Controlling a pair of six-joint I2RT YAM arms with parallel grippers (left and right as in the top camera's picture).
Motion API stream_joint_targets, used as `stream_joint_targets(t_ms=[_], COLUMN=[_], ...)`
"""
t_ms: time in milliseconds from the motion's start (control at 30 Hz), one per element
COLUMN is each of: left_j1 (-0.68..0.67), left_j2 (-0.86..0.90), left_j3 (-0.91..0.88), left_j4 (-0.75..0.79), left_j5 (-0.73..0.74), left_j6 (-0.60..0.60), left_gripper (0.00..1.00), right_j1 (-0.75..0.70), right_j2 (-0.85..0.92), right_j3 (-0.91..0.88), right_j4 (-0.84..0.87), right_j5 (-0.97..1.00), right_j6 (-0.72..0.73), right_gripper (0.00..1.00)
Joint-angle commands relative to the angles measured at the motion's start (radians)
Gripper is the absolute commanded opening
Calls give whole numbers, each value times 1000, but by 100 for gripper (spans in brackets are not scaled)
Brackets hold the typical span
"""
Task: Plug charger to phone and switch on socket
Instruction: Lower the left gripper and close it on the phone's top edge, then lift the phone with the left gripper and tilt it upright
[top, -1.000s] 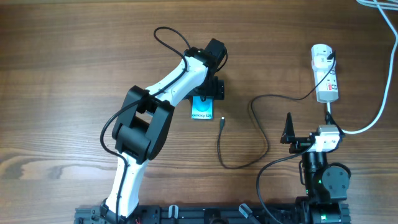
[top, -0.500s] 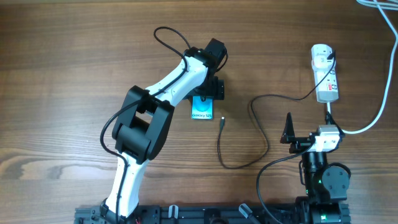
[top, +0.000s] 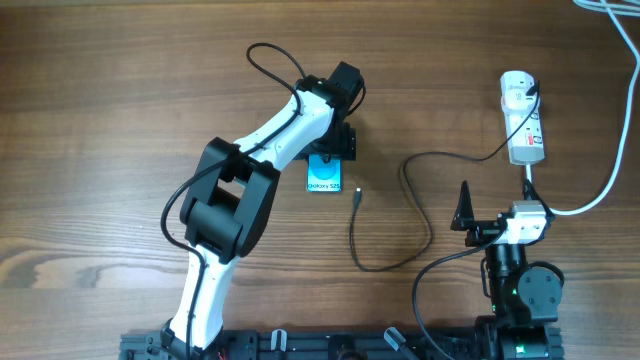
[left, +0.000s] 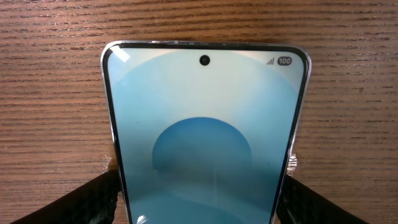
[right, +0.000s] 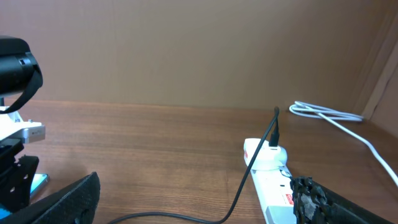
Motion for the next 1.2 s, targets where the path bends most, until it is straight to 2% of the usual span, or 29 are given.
stream_joint_targets(t_ms=[0,167,767,1167], left_j1=[3,3,3,3], left_j2=[21,21,-8,-144], left_j3=[-31,-31,-22,-22], left_j4=[-1,-1,-13,-48], left_j5=[21,21,21,21], left_j6=[-3,-3,-3,-3], left_gripper=[79,74,75,75], right_j1=[-5,-5,-5,-5], right_j2=[-6,-6,-6,-6], right_j3=[-1,-1,-1,-1], right_j4=[4,4,4,4], right_j5=[-8,-8,-8,-8], right_j6=[8,8,8,8], right_gripper=[100,100,100,100])
